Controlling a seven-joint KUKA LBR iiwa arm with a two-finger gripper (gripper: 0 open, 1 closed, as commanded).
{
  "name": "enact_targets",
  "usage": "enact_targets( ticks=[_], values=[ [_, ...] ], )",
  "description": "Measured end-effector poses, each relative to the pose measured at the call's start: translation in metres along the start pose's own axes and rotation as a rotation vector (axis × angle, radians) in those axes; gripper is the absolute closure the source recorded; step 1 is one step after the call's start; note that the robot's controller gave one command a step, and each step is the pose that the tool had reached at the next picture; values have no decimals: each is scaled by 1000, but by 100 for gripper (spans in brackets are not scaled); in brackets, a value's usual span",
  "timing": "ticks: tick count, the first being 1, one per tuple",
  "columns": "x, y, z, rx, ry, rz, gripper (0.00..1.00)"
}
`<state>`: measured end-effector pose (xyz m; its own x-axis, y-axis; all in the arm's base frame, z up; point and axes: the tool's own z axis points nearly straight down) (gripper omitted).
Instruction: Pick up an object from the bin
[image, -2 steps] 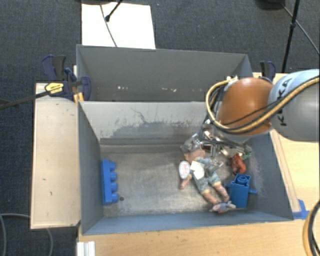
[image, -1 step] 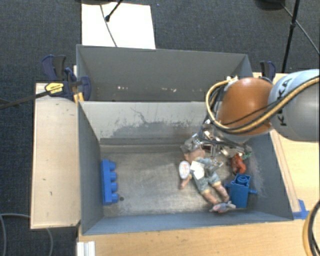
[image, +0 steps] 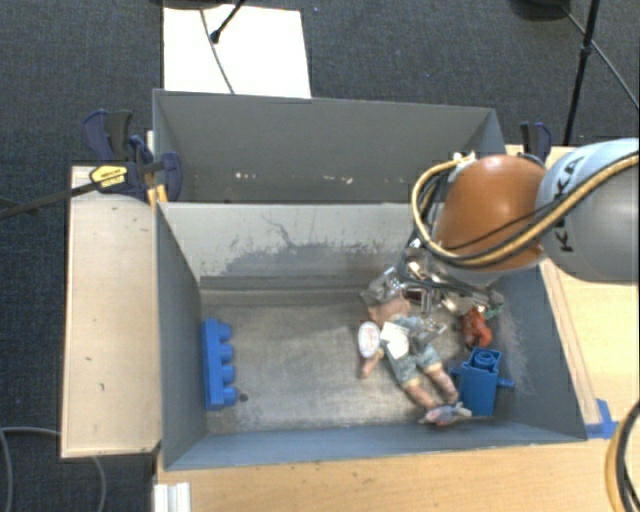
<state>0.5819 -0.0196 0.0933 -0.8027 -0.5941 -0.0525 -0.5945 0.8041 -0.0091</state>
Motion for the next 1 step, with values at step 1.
enact_targets(
  ticks=[1],
  values=[
    [0, 0, 0, 0, 0, 0, 100]
  ],
)
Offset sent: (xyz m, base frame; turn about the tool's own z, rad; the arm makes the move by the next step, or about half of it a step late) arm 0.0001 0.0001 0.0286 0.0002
